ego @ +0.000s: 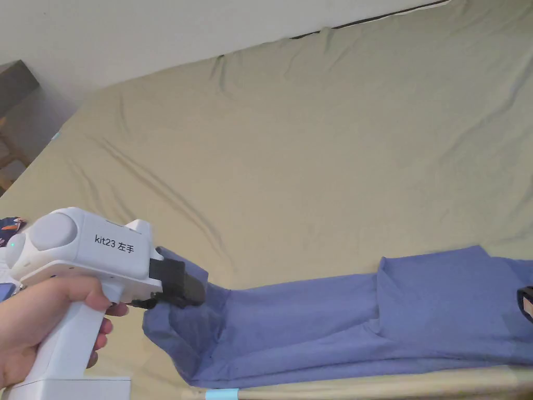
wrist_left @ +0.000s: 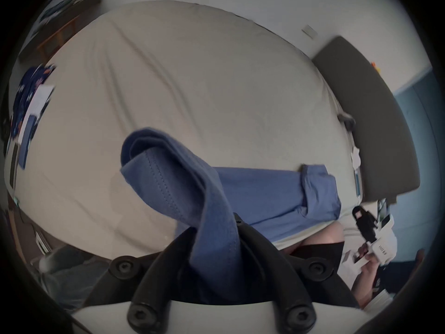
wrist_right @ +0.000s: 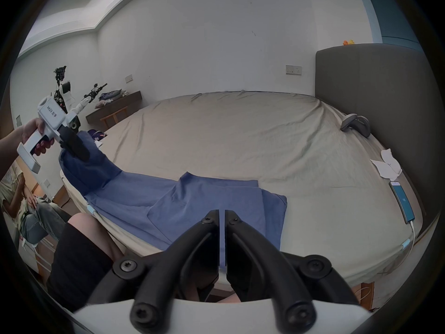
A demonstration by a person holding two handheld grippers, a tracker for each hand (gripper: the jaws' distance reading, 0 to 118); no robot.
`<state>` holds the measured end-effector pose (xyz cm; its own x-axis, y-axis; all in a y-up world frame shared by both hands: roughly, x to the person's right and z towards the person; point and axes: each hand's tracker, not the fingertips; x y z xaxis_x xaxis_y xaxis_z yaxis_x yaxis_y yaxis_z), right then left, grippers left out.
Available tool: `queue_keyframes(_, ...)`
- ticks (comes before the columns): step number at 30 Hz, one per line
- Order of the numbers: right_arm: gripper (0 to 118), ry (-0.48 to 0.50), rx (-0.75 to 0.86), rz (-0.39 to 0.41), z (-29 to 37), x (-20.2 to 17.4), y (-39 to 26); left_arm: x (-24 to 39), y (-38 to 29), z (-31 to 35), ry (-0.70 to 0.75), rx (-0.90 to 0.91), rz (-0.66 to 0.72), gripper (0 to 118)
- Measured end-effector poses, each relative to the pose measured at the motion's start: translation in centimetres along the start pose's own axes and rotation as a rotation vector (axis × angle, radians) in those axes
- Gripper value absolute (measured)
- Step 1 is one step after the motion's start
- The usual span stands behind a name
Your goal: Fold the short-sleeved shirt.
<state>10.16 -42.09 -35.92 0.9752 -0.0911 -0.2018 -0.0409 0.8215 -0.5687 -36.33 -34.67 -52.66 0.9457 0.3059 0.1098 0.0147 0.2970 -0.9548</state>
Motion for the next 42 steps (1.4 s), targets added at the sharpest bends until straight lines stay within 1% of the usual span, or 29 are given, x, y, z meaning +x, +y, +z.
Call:
queue_keyframes(3, 4, 0.022, 0.02, -0.002, 0.6, 0.6, 0.1, 3.7, 0.2, -3.0, 0.051, -0.047, -0.068, 6)
queue_keyframes(6, 4, 0.018, 0.034, -0.011, 0.9, 1.3, 0.2, 6.5, 0.6, -6.8, 0.072, -0.078, -0.116, 6)
queue_keyframes(9, 4, 0.011, 0.039, -0.037, 1.0, 2.3, 0.0, 9.0, 0.3, -10.4, 0.113, -0.101, -0.189, 8)
queue_keyframes(10, 4, 0.007, 0.042, -0.046, 1.1, 2.6, 0.0, 9.6, 0.2, -11.5, 0.122, -0.119, -0.203, 14)
queue_keyframes(12, 4, 0.005, 0.046, -0.065, 1.3, 3.0, 0.0, 10.5, 0.0, -13.4, 0.115, -0.141, -0.206, 57)
queue_keyframes(13, 4, 0.004, 0.049, -0.073, 1.3, 3.2, 0.0, 10.8, 0.0, -13.9, 0.101, -0.149, -0.201, 75)
queue_keyframes(14, 4, 0.007, 0.05, -0.08, 1.3, 3.3, -0.1, 11.7, -0.2, -13.9, 0.085, -0.143, -0.188, 81)
queue_keyframes(16, 4, 0.015, 0.045, -0.09, 1.2, 3.4, -0.2, 12.9, -0.5, -12.4, -0.011, 0.002, -0.195, 81)
queue_keyframes(18, 4, 0.022, 0.036, -0.094, 1.0, 3.3, -0.4, 13.7, -0.3, -9.3, -0.123, 0.071, -0.157, 81)
queue_keyframes(19, 4, 0.024, 0.032, -0.092, 1.0, 3.1, -0.4, 13.7, -0.1, -8.1, -0.149, 0.079, -0.138, 81)
queue_keyframes(20, 4, 0.025, 0.03, -0.09, 0.9, 3.0, -0.4, 13.2, -0.3, -6.8, -0.171, 0.084, -0.141, 76)
queue_keyframes(21, 4, 0.028, 0.028, -0.09, 0.9, 3.0, -0.4, 12.7, -0.5, -5.9, -0.162, 0.105, -0.155, 66)
queue_keyframes(22, 4, 0.032, 0.028, -0.089, 0.9, 3.0, -0.5, 12.9, -1.1, -5.2, -0.132, 0.116, -0.164, 48)
queue_keyframes(23, 4, 0.037, 0.027, -0.089, 0.8, 2.8, -0.5, 12.4, -1.6, -5.2, -0.059, 0.125, -0.175, 19)
queue_keyframes(24, 4, 0.041, 0.024, -0.089, 0.7, 2.8, -0.5, 11.8, -2.1, -5.6, 0.011, 0.108, -0.193, 5)
queue_keyframes(26, 4, 0.048, 0.021, -0.086, 0.6, 2.6, -0.5, 10.1, -2.6, -7.7, 0.136, 0.054, -0.225, 4)
queue_keyframes(28, 4, 0.052, 0.015, -0.079, 0.4, 2.3, -0.5, 9.1, -3.4, -9.9, 0.209, 0.009, -0.201, 3)
queue_keyframes(30, 4, 0.049, 0.01, -0.074, 0.4, 2.2, -0.6, 9.0, -4.2, -11.9, 0.158, -0.018, -0.197, 3)
queue_keyframes(33, 4, 0.044, 0.014, -0.068, 0.7, 2.0, -0.5, 10.9, -5.7, -14.4, 0.088, -0.064, -0.209, 3)
queue_keyframes(35, 4, 0.043, 0.019, -0.063, 0.9, 1.9, -0.3, 12.5, -6.3, -15.5, 0.095, -0.055, -0.204, 1)
queue_keyframes(37, 4, 0.034, 0.021, -0.058, 1.0, 1.8, -0.3, 14.1, -6.9, -16.0, 0.099, -0.023, -0.269, 0)
queue_keyframes(40, 4, 0.031, 0.017, -0.041, 0.8, 1.6, -0.4, 15.4, -6.8, -15.9, 0.088, -0.01, -0.269, 0)
queue_keyframes(42, 4, 0.029, 0.013, -0.024, 0.7, 1.3, -0.5, 15.4, -6.5, -14.9, 0.018, 0.035, -0.254, 0)
